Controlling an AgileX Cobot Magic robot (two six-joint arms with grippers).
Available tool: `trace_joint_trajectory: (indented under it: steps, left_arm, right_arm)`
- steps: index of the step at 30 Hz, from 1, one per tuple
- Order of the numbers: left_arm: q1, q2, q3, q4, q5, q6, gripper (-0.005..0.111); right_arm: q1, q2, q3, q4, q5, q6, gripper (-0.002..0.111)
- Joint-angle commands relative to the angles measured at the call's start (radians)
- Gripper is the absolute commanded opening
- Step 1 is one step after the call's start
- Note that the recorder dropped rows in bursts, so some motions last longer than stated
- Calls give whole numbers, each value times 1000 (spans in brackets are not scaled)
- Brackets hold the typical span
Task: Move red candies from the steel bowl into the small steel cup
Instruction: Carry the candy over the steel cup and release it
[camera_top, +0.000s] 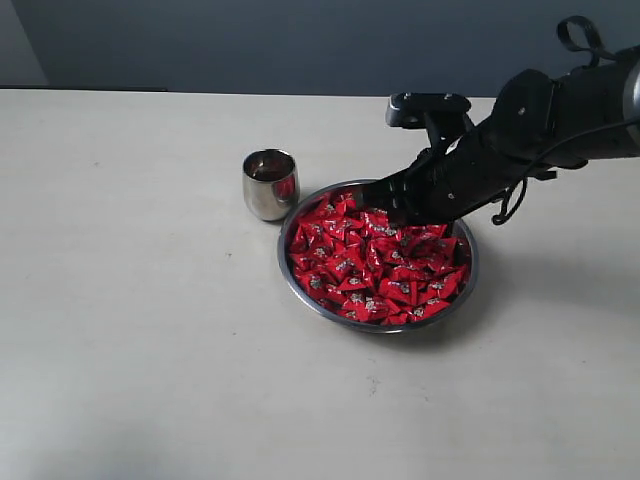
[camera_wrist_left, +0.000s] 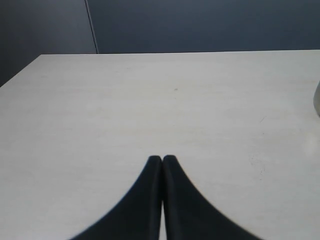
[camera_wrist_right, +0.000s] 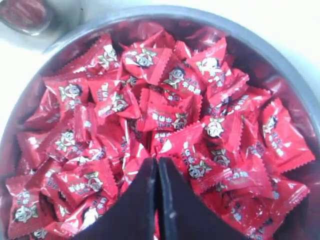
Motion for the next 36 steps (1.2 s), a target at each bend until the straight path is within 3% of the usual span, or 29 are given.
trace_joint_trajectory:
  steps: [1, 13, 20, 36]
  left_arm:
    - [-5, -5, 5, -6, -10, -1, 0]
    - [-5, -5, 5, -6, -10, -1, 0]
    - [-5, -5, 5, -6, -10, -1, 0]
    - [-5, -5, 5, -6, -10, -1, 0]
  right_arm:
    - [1, -49, -33, -17, -6, -4, -1]
    - [21, 79, -421, -28, 155, -4, -1]
    - [90, 218, -586, -28, 170, -11, -1]
    - [126, 375, -739, -13, 215, -11, -1]
